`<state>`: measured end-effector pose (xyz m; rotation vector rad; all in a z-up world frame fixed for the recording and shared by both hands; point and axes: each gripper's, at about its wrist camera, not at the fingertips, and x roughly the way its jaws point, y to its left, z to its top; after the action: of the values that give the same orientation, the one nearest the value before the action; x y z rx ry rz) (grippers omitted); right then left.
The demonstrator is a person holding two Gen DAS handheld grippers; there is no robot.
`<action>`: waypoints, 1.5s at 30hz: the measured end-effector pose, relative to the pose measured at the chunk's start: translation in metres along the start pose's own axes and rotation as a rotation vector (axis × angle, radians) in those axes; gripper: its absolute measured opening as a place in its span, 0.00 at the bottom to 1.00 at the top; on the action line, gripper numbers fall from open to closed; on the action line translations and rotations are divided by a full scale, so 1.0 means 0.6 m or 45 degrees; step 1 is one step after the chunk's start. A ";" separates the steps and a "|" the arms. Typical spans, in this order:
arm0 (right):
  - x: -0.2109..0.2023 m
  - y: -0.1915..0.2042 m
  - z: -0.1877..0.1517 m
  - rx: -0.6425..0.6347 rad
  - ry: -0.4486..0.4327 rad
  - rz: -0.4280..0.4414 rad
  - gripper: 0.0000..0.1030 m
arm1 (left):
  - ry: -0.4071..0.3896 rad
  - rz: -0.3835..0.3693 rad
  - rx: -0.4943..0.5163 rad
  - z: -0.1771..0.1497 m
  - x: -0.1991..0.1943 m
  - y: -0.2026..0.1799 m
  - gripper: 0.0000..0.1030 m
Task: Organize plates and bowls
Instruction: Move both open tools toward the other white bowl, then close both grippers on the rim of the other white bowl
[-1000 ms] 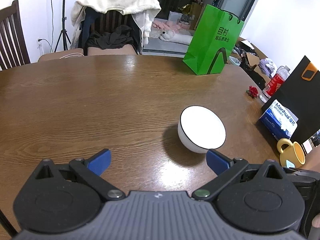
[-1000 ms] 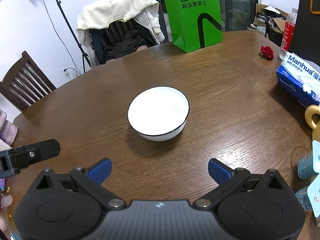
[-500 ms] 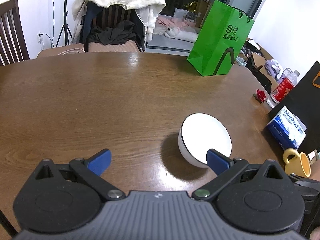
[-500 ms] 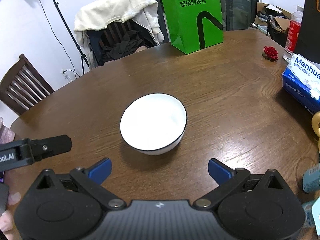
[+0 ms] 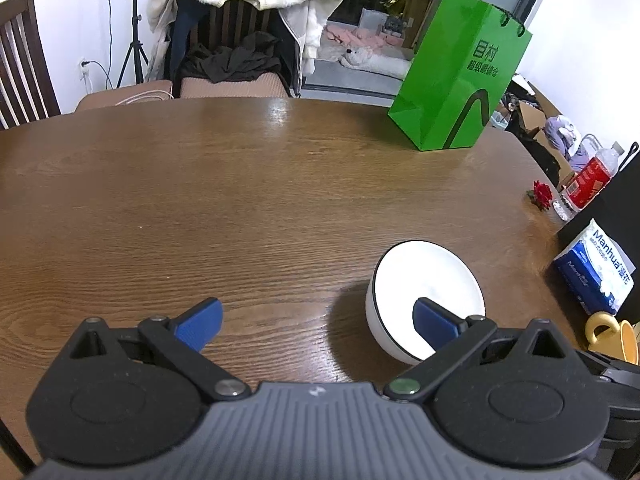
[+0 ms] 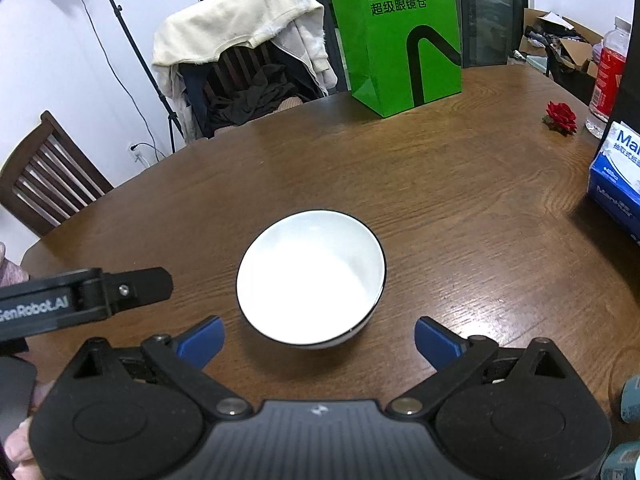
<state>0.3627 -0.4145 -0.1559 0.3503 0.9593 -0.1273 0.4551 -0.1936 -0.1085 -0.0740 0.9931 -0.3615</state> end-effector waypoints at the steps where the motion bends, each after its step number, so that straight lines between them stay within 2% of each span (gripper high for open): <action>1: 0.003 -0.001 0.002 0.002 -0.001 -0.002 0.95 | 0.004 0.002 0.001 0.002 0.005 -0.001 1.00; 13: 0.034 -0.043 0.025 0.053 -0.024 -0.062 0.92 | 0.032 -0.008 0.026 0.032 0.066 -0.034 1.00; 15: 0.043 -0.050 0.029 0.056 -0.020 -0.082 0.84 | 0.038 -0.009 0.028 0.033 0.077 -0.038 1.00; 19: 0.060 -0.059 0.036 0.055 -0.010 -0.113 0.82 | 0.055 -0.010 0.031 0.031 0.096 -0.044 1.00; 25: 0.088 -0.062 0.042 0.052 0.019 -0.108 0.66 | 0.053 -0.023 0.027 0.030 0.109 -0.047 0.97; 27: 0.096 -0.061 0.041 0.053 0.030 -0.106 0.58 | 0.057 -0.015 0.025 0.030 0.114 -0.046 0.88; 34: 0.117 -0.053 0.040 0.040 0.062 -0.094 0.45 | 0.083 -0.040 -0.016 0.033 0.124 -0.040 0.59; 36: 0.121 -0.053 0.040 0.041 0.071 -0.092 0.40 | 0.098 -0.049 -0.017 0.032 0.128 -0.039 0.42; 37: 0.122 -0.053 0.039 0.043 0.076 -0.092 0.37 | 0.105 -0.053 -0.019 0.032 0.129 -0.040 0.39; 39: 0.127 -0.053 0.038 0.049 0.087 -0.088 0.27 | 0.113 -0.070 -0.024 0.031 0.132 -0.040 0.31; 42: 0.130 -0.055 0.038 0.056 0.095 -0.080 0.19 | 0.117 -0.095 -0.017 0.030 0.132 -0.044 0.19; 45: 0.134 -0.059 0.037 0.071 0.103 -0.078 0.11 | 0.121 -0.093 -0.005 0.028 0.135 -0.050 0.15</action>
<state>0.4167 -0.4515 -0.2181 0.3800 1.0486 -0.1968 0.5010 -0.2505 -0.1577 -0.0973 1.0870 -0.4335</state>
